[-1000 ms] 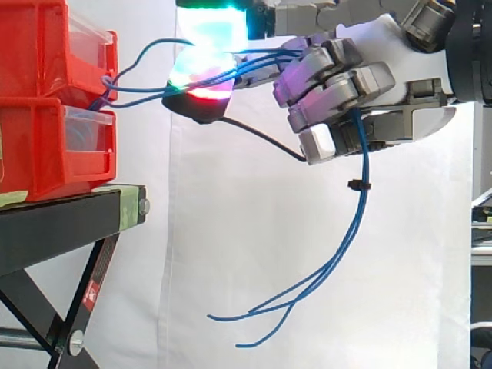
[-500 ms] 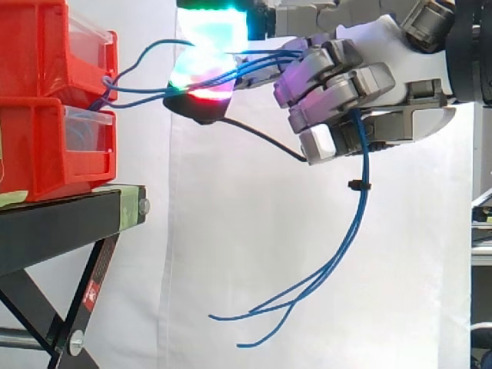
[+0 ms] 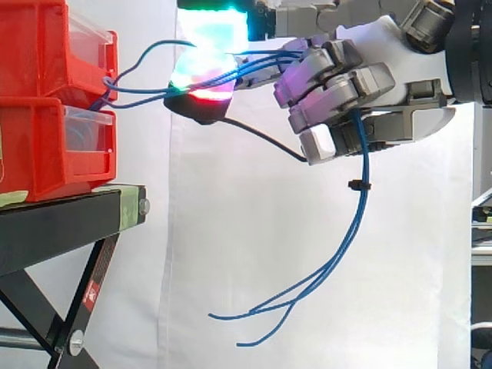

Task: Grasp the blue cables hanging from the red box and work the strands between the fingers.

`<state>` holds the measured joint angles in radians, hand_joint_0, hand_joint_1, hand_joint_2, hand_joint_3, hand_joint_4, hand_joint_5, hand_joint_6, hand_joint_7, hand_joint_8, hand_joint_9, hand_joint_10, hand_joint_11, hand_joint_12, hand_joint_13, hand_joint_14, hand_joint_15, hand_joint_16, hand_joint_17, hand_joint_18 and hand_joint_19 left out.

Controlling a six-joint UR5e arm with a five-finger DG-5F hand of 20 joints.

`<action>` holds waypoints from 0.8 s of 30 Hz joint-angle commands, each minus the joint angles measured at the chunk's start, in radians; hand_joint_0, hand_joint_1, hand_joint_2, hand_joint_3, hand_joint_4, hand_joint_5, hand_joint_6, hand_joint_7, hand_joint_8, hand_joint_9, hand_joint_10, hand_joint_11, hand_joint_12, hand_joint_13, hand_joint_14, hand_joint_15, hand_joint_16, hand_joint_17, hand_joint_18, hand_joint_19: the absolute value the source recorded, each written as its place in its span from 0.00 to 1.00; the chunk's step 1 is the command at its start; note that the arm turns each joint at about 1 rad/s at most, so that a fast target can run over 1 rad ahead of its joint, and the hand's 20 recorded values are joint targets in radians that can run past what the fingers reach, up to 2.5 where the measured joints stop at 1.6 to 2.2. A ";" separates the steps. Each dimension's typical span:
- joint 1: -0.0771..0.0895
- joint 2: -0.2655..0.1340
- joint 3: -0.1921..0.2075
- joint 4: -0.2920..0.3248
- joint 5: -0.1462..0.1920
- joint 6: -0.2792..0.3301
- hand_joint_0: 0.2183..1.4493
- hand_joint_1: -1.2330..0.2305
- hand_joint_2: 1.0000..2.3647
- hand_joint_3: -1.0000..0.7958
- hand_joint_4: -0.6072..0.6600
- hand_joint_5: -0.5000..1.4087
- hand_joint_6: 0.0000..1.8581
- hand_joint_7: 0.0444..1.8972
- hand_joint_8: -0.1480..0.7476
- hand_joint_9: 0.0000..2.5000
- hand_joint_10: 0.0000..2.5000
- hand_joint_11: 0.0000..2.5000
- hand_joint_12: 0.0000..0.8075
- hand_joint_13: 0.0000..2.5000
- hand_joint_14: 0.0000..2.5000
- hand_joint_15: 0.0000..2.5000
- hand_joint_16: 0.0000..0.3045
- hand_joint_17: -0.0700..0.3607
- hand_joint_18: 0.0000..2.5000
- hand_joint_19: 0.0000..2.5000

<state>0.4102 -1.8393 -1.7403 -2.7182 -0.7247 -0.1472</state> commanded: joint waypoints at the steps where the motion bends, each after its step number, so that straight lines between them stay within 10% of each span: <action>1: -0.001 0.000 -0.001 0.000 -0.001 0.000 0.92 0.35 0.00 0.63 0.53 0.33 0.69 0.43 0.71 0.51 1.00 0.98 0.80 0.71 1.00 0.56 0.81 0.59 0.97 0.20; 24: -0.001 0.000 0.001 0.000 0.001 0.000 0.92 0.36 0.00 0.61 0.53 0.33 0.69 0.42 0.71 0.51 1.00 0.98 0.80 0.71 1.00 0.56 0.81 0.59 0.97 0.20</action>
<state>0.4096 -1.8393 -1.7398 -2.7182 -0.7247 -0.1473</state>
